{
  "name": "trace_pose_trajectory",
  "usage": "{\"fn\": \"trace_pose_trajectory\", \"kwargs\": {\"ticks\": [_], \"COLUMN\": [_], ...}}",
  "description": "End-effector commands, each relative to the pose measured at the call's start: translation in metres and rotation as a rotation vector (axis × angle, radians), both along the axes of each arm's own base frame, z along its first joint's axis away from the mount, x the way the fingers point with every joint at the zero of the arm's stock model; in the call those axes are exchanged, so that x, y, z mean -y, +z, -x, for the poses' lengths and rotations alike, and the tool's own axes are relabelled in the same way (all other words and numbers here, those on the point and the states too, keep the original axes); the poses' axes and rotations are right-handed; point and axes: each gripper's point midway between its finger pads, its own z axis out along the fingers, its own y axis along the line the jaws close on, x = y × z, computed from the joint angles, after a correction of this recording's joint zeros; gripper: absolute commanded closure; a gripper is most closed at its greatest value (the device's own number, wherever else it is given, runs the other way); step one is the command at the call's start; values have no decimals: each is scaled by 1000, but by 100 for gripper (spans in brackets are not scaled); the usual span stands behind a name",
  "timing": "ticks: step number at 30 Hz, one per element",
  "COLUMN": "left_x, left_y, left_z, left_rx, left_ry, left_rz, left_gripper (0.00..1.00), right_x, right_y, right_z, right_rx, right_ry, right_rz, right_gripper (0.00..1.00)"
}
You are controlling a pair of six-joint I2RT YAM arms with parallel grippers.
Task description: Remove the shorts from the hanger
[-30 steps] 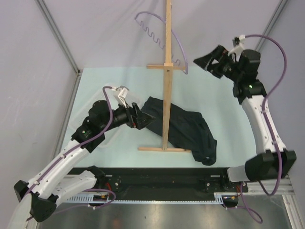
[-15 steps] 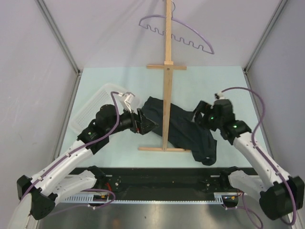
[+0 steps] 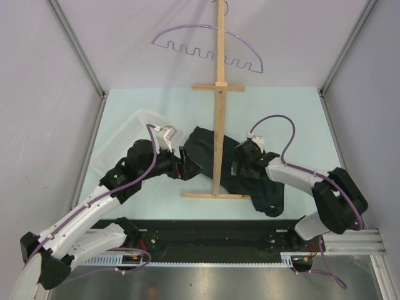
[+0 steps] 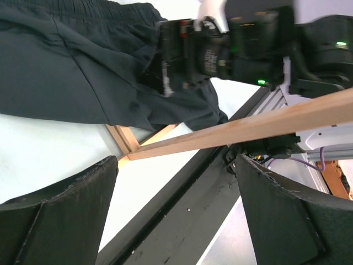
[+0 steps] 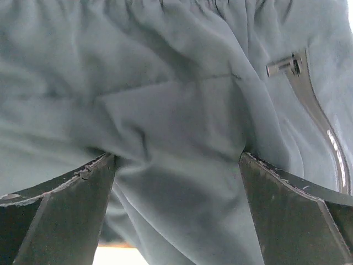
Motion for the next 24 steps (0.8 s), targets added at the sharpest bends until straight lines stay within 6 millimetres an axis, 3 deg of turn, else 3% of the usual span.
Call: {"fn": "trace_pose_trajectory", "kwargs": {"ticks": [1, 4, 7, 8, 10, 11, 12, 16, 17, 19, 20, 24], "left_x": [-4, -4, -4, -3, -2, 0, 2, 11, 13, 15, 17, 24], "left_y": [13, 16, 15, 15, 15, 16, 16, 30, 34, 42, 47, 76], "left_z": [1, -1, -3, -3, -3, -4, -4, -10, -12, -22, -25, -42], "left_rx": [51, 52, 52, 52, 50, 50, 47, 74, 84, 91, 98, 138], "left_ry": [11, 14, 18, 16, 10, 5, 0, -29, -31, -22, -26, -44], "left_rz": [6, 6, -1, -1, 0, 6, 5, 29, 31, 37, 53, 131], "left_gripper": [8, 8, 8, 8, 7, 7, 7, 4, 4, 3, 3, 2], "right_x": [-8, -12, -18, -21, -20, -21, -25, -37, -36, -49, -54, -63], "right_y": [9, 3, 8, 12, 24, 28, 36, 90, 122, 155, 186, 245], "right_z": [-37, -43, -48, -51, -54, -57, -58, -64, -70, -66, -67, -67], "right_rx": [97, 97, 128, 146, 176, 189, 196, 280, 356, 396, 436, 464], "right_ry": [-17, -12, 9, 14, 14, 20, 38, 112, 107, 182, 209, 268], "right_rz": [71, 77, 38, 20, -4, -21, -54, -226, -303, -457, -584, -765], "right_gripper": [1, 12, 46, 70, 80, 94, 100, 100, 100, 100, 100, 100]}}
